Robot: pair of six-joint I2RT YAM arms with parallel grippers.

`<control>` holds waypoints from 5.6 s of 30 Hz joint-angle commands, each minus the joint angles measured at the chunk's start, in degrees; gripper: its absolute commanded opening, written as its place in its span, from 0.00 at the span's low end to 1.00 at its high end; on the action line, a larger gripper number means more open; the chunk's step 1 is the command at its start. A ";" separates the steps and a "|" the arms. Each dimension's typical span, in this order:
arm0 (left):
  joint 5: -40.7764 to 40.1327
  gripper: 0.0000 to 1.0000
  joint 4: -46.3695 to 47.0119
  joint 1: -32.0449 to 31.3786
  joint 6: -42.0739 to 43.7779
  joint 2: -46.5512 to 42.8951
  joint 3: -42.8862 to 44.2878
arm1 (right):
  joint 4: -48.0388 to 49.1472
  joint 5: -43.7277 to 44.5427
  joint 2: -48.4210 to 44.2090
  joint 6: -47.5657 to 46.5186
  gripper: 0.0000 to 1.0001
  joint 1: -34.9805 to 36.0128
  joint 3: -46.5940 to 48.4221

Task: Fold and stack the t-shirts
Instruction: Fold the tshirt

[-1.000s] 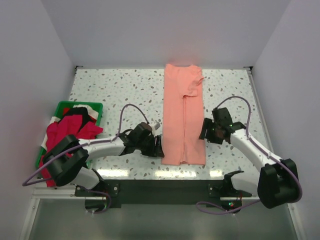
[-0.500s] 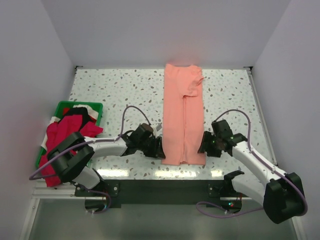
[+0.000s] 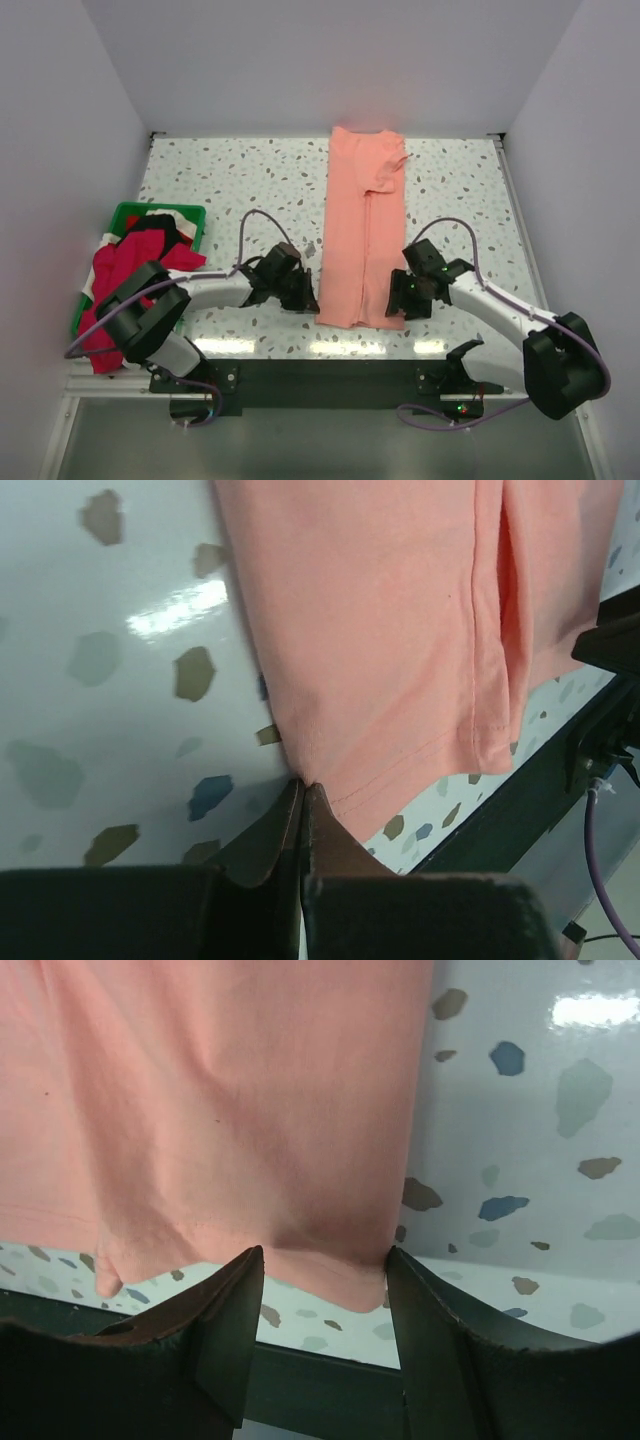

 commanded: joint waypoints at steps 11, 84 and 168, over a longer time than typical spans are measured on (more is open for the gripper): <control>-0.51 0.00 -9.59 4.19 1.89 -8.51 -5.93 | -4.36 -1.33 -3.70 3.07 0.58 2.41 3.00; 1.25 0.00 -12.21 -4.07 -4.44 -15.27 -8.58 | 3.03 -9.52 -17.84 17.15 0.08 8.57 -12.30; -5.43 0.53 -8.62 21.32 8.03 30.36 54.54 | 22.27 -0.02 38.06 0.18 0.39 -18.94 41.75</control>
